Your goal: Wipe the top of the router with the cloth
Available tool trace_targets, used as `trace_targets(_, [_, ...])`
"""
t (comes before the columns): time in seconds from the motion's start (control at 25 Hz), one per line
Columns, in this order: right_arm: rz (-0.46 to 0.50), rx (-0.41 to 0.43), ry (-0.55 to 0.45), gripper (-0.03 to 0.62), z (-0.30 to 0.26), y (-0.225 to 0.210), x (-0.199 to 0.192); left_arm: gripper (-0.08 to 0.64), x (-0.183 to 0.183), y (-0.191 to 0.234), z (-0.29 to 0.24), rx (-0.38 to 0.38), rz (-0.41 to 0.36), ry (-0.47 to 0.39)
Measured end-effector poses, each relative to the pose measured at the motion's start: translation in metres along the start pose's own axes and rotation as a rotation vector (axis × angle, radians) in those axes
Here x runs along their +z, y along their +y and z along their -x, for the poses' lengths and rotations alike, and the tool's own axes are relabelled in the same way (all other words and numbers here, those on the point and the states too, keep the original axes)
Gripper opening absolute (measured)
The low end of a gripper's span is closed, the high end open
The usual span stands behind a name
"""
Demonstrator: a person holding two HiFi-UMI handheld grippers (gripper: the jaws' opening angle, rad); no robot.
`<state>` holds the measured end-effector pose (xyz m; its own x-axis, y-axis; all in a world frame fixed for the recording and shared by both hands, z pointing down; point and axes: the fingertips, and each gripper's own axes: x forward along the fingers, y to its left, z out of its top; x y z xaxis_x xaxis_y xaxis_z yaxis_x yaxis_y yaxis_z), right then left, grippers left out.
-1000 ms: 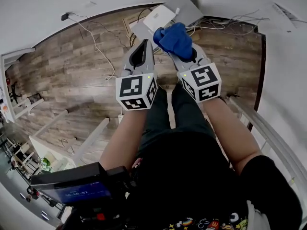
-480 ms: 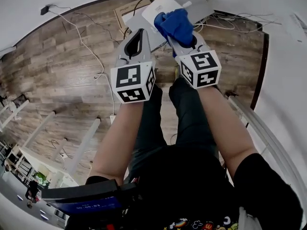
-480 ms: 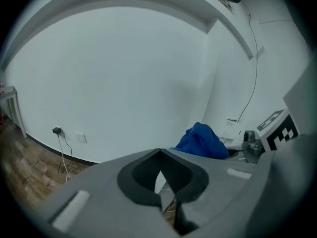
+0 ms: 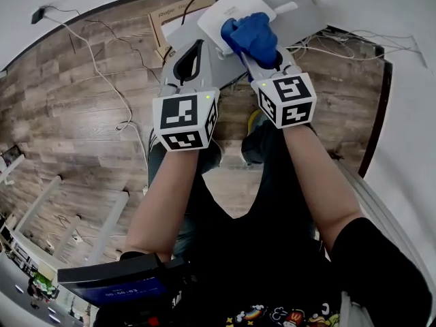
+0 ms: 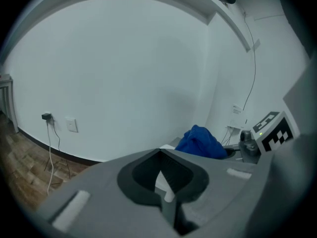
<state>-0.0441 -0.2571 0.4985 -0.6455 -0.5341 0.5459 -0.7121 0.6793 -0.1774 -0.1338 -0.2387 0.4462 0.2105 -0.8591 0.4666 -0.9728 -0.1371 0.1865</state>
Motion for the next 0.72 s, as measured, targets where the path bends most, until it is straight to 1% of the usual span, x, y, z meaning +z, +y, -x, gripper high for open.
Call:
trace_targets(0.12, [0.042, 0.043, -0.044, 0.104, -0.019, 0.0, -0.001, 0.0, -0.009, 0.009, -0.025, -0.01, -0.02, -0.037])
trace_targets(0.28, [0.124, 0.077, -0.082, 0.104, -0.04, 0.004, 0.0, 0.0, -0.009, 0.03, -0.058, 0.0, -0.045, -0.088])
trace_targets(0.4, [0.183, 0.117, -0.061, 0.104, -0.057, 0.007, -0.007, 0.0, -0.014, 0.037, -0.08, -0.023, -0.066, -0.105])
trace_targets(0.48, [0.232, 0.153, -0.033, 0.104, -0.065, 0.011, -0.011, 0.0, -0.018, 0.043, -0.087, -0.025, -0.071, -0.123])
trace_targets(0.6, [0.296, 0.19, -0.005, 0.104, -0.073, 0.019, -0.013, 0.0, -0.026, 0.053, -0.09, -0.023, -0.055, -0.144])
trace_targets(0.72, [0.341, 0.198, 0.005, 0.104, -0.084, 0.015, -0.006, 0.0, -0.03, 0.06, -0.092, -0.023, -0.039, -0.168])
